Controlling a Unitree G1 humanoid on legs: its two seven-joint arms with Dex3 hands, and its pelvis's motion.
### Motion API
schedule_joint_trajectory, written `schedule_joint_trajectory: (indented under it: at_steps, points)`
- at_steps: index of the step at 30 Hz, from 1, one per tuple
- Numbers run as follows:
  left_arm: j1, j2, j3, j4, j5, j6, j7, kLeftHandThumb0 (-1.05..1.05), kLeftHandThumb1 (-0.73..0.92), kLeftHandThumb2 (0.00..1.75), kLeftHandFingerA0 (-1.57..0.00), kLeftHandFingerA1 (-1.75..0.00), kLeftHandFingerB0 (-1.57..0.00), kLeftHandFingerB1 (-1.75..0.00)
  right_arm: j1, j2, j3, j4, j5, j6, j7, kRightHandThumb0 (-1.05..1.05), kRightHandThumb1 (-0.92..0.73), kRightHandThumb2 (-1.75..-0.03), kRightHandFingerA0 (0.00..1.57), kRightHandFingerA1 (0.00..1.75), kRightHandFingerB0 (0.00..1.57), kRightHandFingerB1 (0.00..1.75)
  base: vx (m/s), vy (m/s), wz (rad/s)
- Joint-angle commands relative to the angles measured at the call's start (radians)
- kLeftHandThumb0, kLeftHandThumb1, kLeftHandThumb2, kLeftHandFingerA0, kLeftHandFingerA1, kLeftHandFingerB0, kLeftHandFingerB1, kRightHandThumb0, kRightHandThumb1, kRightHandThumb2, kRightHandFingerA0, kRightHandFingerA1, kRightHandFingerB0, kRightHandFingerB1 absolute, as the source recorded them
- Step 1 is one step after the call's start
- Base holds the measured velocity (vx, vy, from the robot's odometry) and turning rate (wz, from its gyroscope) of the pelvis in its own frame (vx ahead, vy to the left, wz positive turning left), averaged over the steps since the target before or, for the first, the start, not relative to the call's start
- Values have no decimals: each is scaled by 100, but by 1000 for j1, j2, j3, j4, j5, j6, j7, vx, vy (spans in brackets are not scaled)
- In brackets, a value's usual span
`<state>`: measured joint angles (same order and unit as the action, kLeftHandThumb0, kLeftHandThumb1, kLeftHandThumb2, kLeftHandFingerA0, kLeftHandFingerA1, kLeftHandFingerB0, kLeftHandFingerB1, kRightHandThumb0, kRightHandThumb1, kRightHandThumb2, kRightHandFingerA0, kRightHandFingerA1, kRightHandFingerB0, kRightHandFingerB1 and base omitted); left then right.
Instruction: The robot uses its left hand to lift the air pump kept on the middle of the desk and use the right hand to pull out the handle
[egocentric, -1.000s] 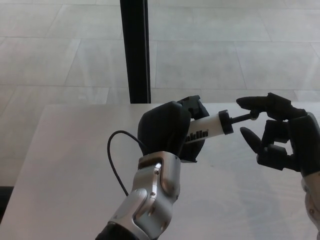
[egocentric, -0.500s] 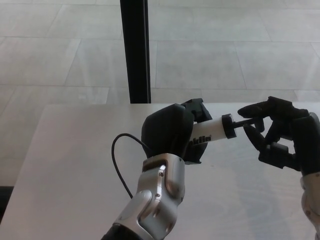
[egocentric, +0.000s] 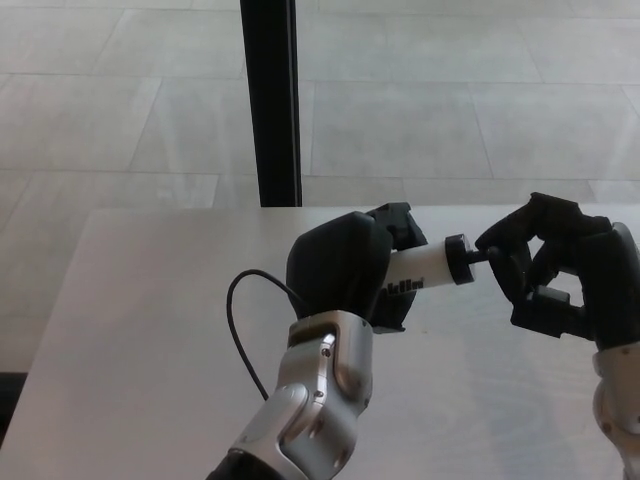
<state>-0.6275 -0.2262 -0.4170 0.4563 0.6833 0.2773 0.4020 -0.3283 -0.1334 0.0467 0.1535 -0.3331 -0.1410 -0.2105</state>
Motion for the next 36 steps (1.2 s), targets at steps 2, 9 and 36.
schedule_joint_trajectory:
  at_steps: [2,9,36]
  points:
    - [-4,-9,-4,6,-5,-1,25,-13,43,110,-94,-175,-83,-133,-4,5,7,17,-45,6,-53,-13,-56,-103,95,166,89,136,0,0,0]
    - [17,-7,-7,-13,-7,9,18,-14,44,110,-96,-175,-78,-153,6,16,21,12,-94,17,-113,-19,-56,-104,89,175,74,158,0,0,0]
    - [77,88,-6,-73,7,0,-2,-14,47,117,-98,-175,-79,-155,41,-60,-39,-7,-44,-59,-56,-16,-46,-125,90,175,74,162,0,0,0]
